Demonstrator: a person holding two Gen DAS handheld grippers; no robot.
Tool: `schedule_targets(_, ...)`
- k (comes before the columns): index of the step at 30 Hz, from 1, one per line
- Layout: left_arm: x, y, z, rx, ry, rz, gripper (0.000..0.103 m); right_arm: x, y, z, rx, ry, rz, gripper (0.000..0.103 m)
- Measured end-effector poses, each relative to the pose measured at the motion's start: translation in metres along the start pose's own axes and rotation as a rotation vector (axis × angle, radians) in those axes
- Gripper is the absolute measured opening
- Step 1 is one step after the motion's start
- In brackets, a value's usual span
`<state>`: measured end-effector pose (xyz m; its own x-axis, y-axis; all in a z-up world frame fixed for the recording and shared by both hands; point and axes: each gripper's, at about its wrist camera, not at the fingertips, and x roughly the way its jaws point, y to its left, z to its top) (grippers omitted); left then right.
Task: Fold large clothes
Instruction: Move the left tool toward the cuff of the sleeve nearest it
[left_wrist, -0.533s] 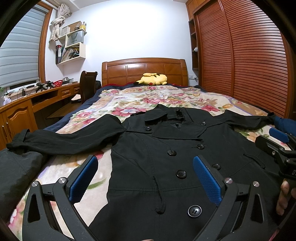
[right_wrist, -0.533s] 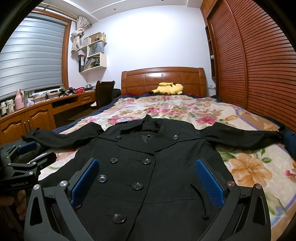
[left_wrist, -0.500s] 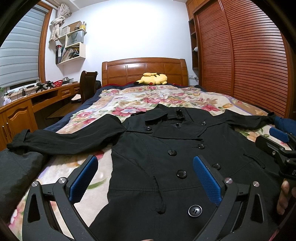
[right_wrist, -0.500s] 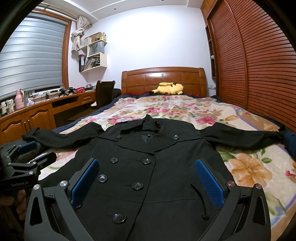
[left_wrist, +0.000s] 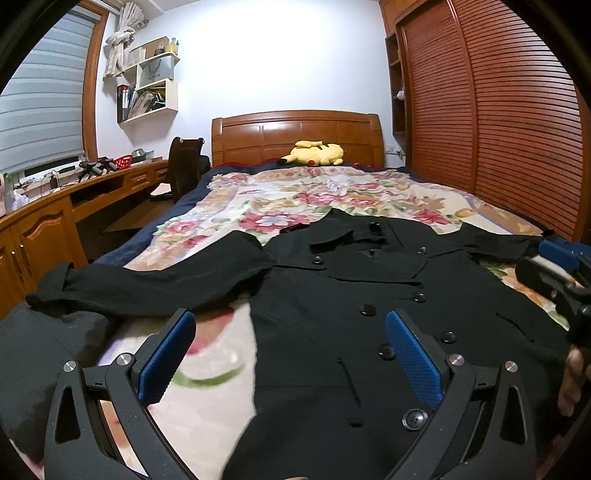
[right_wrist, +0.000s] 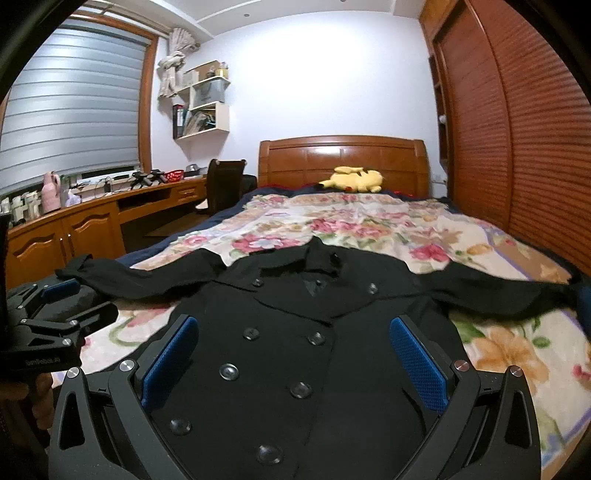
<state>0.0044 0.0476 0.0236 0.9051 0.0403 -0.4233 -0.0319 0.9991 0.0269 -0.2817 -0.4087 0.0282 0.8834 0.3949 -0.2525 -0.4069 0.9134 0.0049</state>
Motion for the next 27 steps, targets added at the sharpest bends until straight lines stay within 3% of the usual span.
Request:
schedule_targets(10,0.010,0.043,0.010,0.006,0.017,0.075,0.103,0.044,0.020,0.011,-0.013,0.014,0.081,0.103)
schedule_targets(18,0.021,0.094,0.021,-0.013,0.030,0.124,0.103,0.095,0.025,0.019,-0.001,0.082,0.133,0.103)
schedule_targets(23,0.035,0.126,0.027,-0.013,0.073,0.167,0.103,0.100,0.026,0.022,-0.040,0.083,0.155,0.103)
schedule_targets(27,0.042,0.151,0.033,-0.026,0.114,0.150,0.103,0.101,0.015,0.017,-0.038,0.106,0.172,0.103)
